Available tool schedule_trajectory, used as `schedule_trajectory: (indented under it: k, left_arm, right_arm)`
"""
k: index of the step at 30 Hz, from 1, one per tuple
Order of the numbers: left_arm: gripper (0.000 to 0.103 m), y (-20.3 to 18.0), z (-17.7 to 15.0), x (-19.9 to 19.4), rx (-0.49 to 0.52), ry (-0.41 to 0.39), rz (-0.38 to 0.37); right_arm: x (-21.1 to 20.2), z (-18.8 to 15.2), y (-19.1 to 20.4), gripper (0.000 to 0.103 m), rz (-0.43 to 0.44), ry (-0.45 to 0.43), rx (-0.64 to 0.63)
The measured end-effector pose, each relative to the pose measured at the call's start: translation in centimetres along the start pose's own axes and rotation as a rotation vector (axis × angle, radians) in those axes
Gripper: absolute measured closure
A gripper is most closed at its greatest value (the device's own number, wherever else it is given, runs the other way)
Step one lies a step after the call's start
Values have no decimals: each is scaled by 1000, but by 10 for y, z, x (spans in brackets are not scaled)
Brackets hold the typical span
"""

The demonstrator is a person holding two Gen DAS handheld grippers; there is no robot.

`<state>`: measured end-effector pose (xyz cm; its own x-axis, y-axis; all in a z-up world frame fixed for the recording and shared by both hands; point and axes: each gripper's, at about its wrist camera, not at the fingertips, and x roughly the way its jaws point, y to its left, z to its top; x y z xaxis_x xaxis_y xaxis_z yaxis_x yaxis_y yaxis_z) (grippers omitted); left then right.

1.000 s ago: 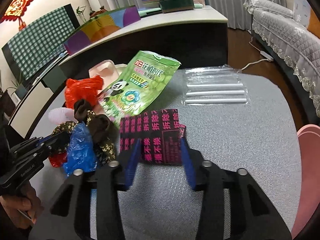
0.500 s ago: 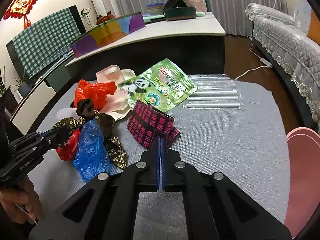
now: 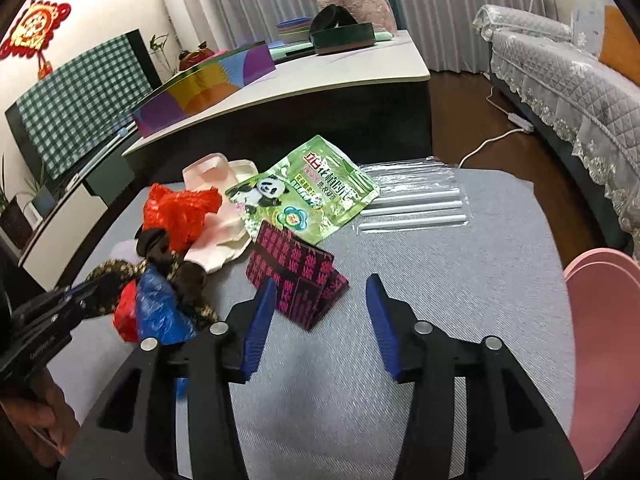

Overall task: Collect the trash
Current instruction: 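Grasp the pink-and-black printed packet with the right tool and lift it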

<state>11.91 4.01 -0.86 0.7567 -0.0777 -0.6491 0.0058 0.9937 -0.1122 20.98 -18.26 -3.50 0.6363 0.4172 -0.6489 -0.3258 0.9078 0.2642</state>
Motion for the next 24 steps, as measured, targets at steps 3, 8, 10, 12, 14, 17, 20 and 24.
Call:
schedule_trajectory:
  k: [3, 8, 10, 12, 14, 17, 20, 24]
  left_arm:
    - [99, 3, 2, -1, -6, -3, -5]
    - [99, 14, 6, -3, -23, -14, -8]
    - [99, 17, 7, -4, -31, -18, -8]
    - [99, 20, 8, -5, -35, -24, -7]
    - [99, 21, 10, -6, -36, -30, -6]
    - [99, 20, 11, -10, -37, -42, -6]
    - [99, 17, 14, -14, -30, -60, -4]
    - [99, 15, 17, -22, -20, -83, 3]
  right_arm:
    - [12, 5, 1, 51, 5, 11, 5]
    - [33, 5, 2, 51, 15, 46, 19]
    - [37, 5, 5, 62, 22, 53, 12]
    - [38, 5, 11, 71, 38, 55, -10]
    - [35, 5, 16, 79, 49, 44, -29]
    - [26, 7, 22, 91, 70, 20, -48]
    - [11, 11, 27, 98, 78, -16, -63]
    - [-12, 13, 28, 98, 90, -56, -65]
